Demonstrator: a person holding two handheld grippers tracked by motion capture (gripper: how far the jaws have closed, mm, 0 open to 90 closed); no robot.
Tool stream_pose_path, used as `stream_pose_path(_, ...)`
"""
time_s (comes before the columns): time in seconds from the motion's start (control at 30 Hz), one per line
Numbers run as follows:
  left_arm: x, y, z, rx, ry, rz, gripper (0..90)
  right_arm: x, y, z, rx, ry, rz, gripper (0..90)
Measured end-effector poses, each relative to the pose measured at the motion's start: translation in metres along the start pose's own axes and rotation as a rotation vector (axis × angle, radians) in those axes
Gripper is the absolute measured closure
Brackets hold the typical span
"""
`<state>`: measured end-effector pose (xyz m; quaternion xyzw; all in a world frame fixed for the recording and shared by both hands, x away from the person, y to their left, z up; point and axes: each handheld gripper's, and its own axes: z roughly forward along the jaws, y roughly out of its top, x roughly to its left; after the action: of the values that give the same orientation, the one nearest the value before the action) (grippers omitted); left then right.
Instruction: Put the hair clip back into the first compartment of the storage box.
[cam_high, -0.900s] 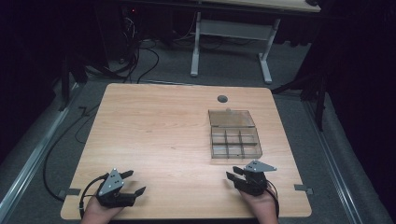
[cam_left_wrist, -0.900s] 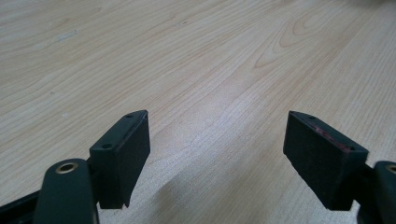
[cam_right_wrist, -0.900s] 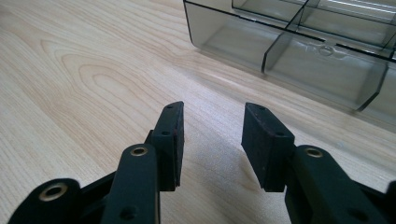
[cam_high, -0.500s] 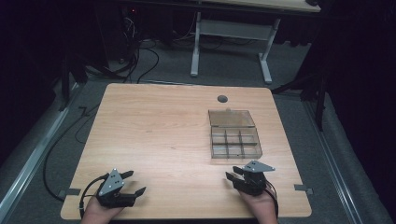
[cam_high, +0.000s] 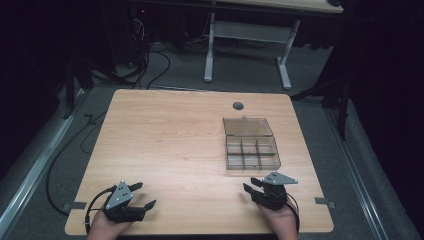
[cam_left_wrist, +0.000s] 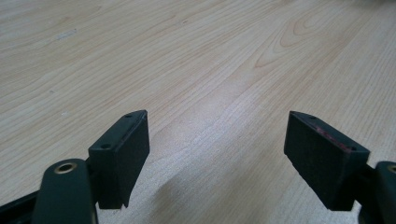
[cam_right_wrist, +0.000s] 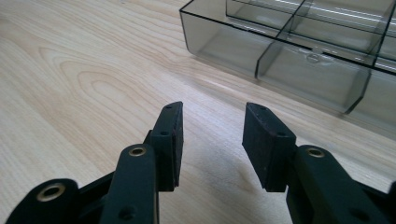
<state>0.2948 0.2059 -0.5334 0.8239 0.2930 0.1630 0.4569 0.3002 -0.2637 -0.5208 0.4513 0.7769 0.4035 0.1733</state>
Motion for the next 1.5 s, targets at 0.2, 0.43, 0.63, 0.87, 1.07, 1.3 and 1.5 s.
stream_pose_path(0.2,0.0,0.0,-0.001,-0.008,0.011,0.002,22.7,-0.001,-0.001,-0.005,0.005,-0.018,0.005,60.5)
stream_pose_path(0.43,-0.001,0.0,0.0,-0.001,0.007,0.004,22.8,-0.012,-0.007,-0.018,-0.007,-0.052,0.049,62.7)
stream_pose_path(0.63,-0.001,0.0,0.0,0.003,0.001,0.01,23.6,-0.021,-0.014,-0.027,-0.013,-0.08,0.072,63.1)
stream_pose_path(0.87,-0.001,0.0,0.0,-0.002,0.0,0.01,23.9,-0.029,-0.018,-0.038,-0.028,-0.118,0.101,65.4)
stream_pose_path(1.07,-0.001,0.0,0.0,0.003,-0.003,0.01,24.2,-0.037,-0.021,-0.046,-0.031,-0.153,0.124,65.7)
stream_pose_path(1.3,-0.001,0.0,0.0,0.006,-0.006,0.009,24.5,-0.046,-0.025,-0.056,-0.037,-0.18,0.149,66.0)
stream_pose_path(1.5,0.0,0.0,0.001,0.012,-0.013,0.008,24.6,-0.054,-0.029,-0.063,-0.026,-0.223,0.164,65.5)
